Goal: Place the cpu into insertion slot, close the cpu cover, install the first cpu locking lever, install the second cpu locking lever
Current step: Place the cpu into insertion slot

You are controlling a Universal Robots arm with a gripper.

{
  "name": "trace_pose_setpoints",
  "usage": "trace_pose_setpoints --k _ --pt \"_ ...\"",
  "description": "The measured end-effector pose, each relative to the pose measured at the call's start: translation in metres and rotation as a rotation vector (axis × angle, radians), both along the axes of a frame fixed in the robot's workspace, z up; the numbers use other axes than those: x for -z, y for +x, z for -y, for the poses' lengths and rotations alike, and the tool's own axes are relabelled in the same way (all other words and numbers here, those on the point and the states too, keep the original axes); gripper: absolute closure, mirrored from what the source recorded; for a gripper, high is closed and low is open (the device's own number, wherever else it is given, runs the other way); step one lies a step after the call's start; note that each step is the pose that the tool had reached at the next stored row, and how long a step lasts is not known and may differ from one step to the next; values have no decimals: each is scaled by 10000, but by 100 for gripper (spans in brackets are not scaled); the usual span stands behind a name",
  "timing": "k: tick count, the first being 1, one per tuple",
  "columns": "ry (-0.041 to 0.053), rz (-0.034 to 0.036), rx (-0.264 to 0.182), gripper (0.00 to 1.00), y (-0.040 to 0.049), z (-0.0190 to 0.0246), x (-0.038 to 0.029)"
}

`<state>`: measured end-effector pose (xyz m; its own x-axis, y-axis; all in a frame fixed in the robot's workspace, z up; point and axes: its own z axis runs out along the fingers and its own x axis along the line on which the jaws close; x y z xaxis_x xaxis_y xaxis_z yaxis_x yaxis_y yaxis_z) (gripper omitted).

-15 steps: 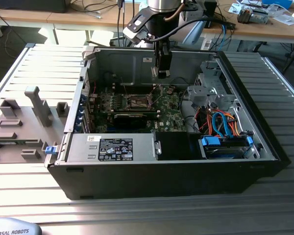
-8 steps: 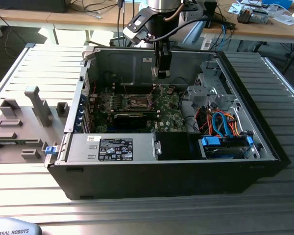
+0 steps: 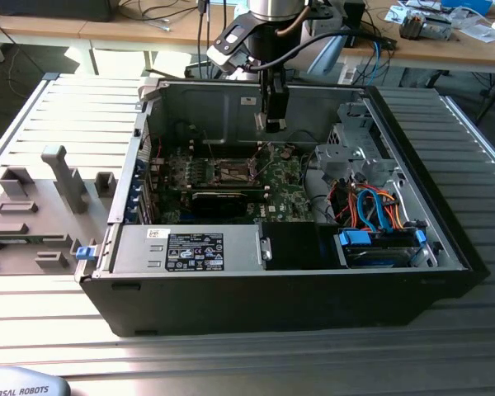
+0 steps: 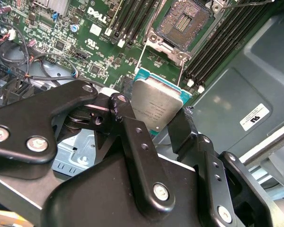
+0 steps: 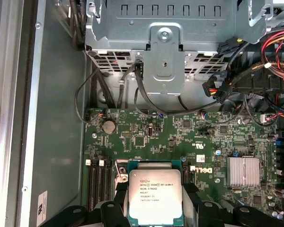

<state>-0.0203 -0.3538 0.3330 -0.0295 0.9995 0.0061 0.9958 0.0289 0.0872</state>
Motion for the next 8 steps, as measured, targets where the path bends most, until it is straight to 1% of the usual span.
trace_pose_setpoints --k 8 --pt "-1 0 65 46 0 0 4"
